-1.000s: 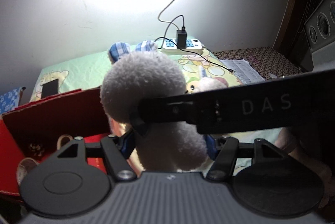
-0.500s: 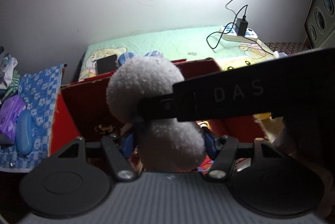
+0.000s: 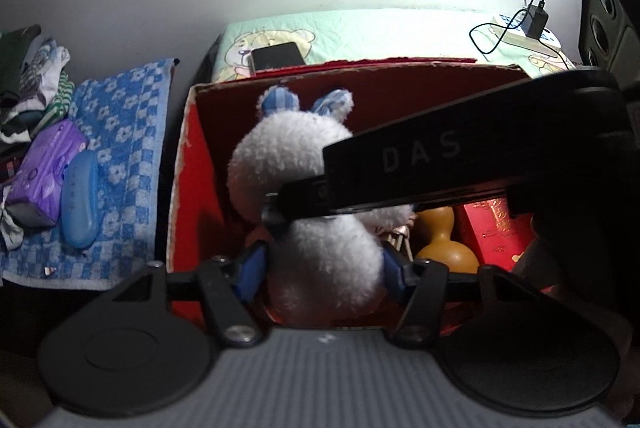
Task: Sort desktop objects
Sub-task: 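Carry the white bunny with the right gripper over the red box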
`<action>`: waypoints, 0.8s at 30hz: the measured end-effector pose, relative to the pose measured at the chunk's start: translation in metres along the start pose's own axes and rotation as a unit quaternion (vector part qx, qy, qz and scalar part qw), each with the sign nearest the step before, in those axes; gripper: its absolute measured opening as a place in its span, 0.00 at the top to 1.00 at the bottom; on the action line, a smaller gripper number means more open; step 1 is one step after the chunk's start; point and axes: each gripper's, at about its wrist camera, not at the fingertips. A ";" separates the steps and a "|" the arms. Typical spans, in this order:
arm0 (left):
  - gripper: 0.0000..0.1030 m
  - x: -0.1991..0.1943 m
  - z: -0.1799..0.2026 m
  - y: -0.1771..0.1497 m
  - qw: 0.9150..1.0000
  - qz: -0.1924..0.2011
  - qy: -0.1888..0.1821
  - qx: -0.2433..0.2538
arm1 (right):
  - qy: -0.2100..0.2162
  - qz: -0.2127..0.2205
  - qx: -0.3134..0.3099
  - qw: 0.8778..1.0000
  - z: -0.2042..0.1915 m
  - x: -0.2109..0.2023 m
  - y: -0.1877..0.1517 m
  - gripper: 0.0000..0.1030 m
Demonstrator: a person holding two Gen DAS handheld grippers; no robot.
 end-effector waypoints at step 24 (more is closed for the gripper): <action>0.34 -0.008 -0.003 -0.013 1.000 -0.002 0.028 -0.001 | -0.005 -0.032 -0.027 0.999 -0.003 0.010 0.004 0.40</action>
Point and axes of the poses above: each gripper's, at about its wrist camera, not at the fingertips, and x roughly the way its jaws point, z to its right, y to its top, and after that the axes turned 2 degrees about x, right-handed
